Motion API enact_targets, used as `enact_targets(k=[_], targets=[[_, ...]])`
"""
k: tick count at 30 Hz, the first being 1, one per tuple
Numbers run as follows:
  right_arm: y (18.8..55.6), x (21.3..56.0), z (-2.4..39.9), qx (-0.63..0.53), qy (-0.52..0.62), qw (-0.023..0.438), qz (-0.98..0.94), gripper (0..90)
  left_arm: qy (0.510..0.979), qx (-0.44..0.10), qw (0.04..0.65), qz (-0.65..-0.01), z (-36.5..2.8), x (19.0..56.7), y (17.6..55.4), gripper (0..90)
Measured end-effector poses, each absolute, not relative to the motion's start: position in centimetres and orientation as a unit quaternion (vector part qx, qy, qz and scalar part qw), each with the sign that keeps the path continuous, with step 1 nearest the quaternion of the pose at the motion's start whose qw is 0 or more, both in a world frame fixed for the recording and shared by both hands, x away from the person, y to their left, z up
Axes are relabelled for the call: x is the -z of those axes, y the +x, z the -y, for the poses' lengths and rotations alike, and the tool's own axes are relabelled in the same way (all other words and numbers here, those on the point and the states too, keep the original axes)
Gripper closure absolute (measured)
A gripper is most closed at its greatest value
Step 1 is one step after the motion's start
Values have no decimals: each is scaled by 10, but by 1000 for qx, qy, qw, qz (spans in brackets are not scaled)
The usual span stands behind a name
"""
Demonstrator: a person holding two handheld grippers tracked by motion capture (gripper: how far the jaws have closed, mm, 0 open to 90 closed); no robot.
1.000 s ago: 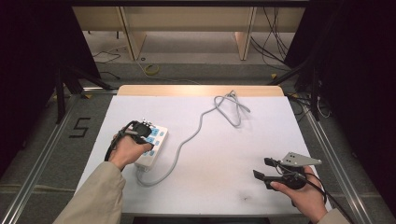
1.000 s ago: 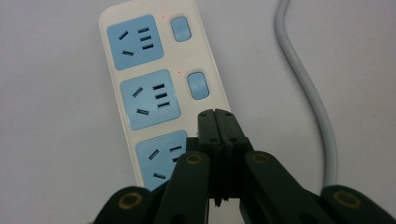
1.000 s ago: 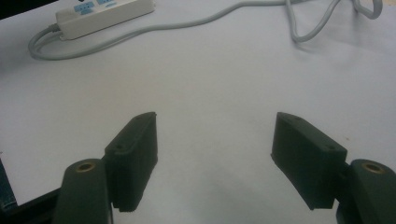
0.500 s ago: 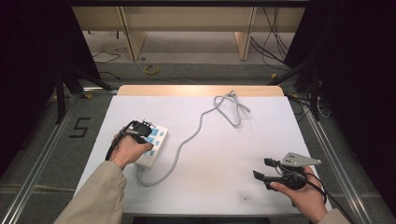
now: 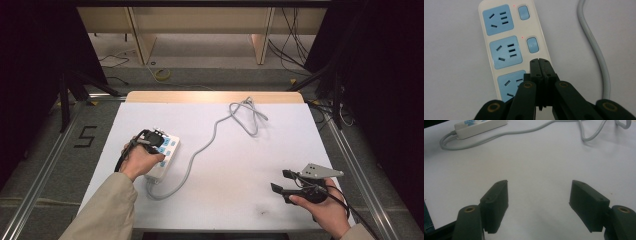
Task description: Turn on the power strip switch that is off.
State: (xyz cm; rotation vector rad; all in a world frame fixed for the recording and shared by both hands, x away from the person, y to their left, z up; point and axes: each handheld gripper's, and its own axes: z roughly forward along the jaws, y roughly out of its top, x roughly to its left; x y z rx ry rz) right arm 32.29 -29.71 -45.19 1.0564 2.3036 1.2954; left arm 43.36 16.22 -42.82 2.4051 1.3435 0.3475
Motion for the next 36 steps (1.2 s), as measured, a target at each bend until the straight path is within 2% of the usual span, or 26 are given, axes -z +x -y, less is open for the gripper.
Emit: enact_targets(k=[36], targets=[[323, 453, 296, -448, 367, 141, -803, 315, 855, -114, 169, -476, -157, 434, 436, 898]])
